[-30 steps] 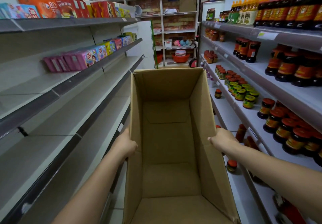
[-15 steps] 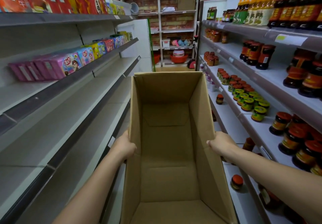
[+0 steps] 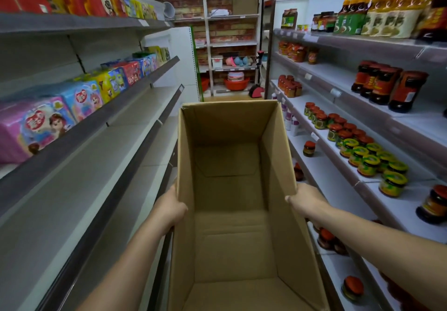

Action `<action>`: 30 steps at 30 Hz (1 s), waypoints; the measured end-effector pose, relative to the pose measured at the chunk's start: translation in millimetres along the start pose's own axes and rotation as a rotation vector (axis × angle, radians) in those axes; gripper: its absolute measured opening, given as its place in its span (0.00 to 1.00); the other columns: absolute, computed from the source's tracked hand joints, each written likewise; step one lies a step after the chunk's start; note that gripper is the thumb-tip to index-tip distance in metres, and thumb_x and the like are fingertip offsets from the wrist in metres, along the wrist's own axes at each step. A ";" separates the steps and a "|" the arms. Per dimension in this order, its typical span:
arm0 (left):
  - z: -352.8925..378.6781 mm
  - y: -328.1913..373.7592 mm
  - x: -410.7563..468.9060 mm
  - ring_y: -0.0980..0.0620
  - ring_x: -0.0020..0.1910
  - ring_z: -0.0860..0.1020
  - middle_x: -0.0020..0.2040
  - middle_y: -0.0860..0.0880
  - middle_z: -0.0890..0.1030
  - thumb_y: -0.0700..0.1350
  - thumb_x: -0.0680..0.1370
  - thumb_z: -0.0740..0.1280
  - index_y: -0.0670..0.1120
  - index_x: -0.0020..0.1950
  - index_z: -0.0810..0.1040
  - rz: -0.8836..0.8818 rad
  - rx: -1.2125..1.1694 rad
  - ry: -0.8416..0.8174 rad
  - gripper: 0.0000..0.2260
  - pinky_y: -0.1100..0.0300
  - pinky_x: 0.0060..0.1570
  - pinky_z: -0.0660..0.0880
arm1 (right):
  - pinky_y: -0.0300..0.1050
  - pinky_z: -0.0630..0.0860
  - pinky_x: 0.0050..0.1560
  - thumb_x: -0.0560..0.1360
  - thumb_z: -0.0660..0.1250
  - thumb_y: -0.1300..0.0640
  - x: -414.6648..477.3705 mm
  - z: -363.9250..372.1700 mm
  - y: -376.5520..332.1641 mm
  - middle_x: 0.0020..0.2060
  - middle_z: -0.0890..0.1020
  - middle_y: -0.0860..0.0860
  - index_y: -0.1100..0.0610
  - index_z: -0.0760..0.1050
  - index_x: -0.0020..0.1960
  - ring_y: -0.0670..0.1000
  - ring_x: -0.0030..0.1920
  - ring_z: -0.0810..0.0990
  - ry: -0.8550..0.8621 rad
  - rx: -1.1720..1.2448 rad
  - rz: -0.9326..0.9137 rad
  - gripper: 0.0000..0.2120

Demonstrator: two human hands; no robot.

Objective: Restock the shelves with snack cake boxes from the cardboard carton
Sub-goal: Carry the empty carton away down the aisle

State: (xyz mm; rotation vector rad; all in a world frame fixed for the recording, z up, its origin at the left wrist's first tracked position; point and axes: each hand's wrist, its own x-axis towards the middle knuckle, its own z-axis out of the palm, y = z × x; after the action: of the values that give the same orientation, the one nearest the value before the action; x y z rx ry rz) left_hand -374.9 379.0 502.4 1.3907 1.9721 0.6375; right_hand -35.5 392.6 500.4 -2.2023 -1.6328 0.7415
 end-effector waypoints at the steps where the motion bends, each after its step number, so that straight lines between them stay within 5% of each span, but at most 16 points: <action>1: -1.9 1.9 13.1 0.47 0.52 0.80 0.59 0.47 0.78 0.38 0.78 0.67 0.55 0.82 0.57 0.009 -0.001 -0.004 0.36 0.48 0.50 0.83 | 0.46 0.78 0.43 0.82 0.64 0.52 8.9 1.2 -5.7 0.56 0.82 0.55 0.57 0.75 0.69 0.55 0.50 0.82 0.008 0.011 0.007 0.17; 8: -2.2 22.3 86.5 0.45 0.54 0.80 0.62 0.45 0.77 0.38 0.79 0.67 0.54 0.82 0.57 0.037 0.010 -0.029 0.34 0.46 0.52 0.82 | 0.48 0.82 0.48 0.82 0.64 0.53 70.5 -0.2 -32.0 0.53 0.83 0.54 0.58 0.75 0.68 0.54 0.47 0.82 0.022 0.039 0.051 0.17; 14: 4.4 42.1 139.1 0.49 0.49 0.79 0.62 0.45 0.78 0.38 0.80 0.66 0.57 0.83 0.54 0.043 0.029 -0.040 0.36 0.56 0.39 0.78 | 0.45 0.78 0.41 0.82 0.65 0.54 124.3 -0.5 -46.2 0.55 0.83 0.55 0.60 0.76 0.67 0.53 0.48 0.82 0.030 0.045 0.075 0.15; 20: 9.4 75.6 218.1 0.45 0.51 0.79 0.65 0.42 0.77 0.36 0.79 0.66 0.55 0.82 0.56 0.031 0.011 -0.021 0.35 0.50 0.46 0.82 | 0.49 0.83 0.45 0.82 0.66 0.54 214.2 -2.9 -65.5 0.50 0.82 0.55 0.59 0.77 0.61 0.55 0.45 0.83 0.022 0.051 0.080 0.12; 30: 28.8 160.5 373.6 0.45 0.54 0.79 0.65 0.42 0.77 0.36 0.79 0.67 0.52 0.82 0.57 0.009 0.022 0.026 0.36 0.47 0.53 0.82 | 0.53 0.84 0.49 0.80 0.65 0.56 400.5 -38.1 -103.3 0.51 0.82 0.55 0.58 0.76 0.65 0.56 0.46 0.83 0.014 0.077 0.008 0.15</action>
State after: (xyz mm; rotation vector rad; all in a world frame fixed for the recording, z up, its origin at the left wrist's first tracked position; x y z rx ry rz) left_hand -341.2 785.1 512.8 1.4119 1.9998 0.6425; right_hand -7.5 807.0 495.7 -2.1565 -1.5637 0.7763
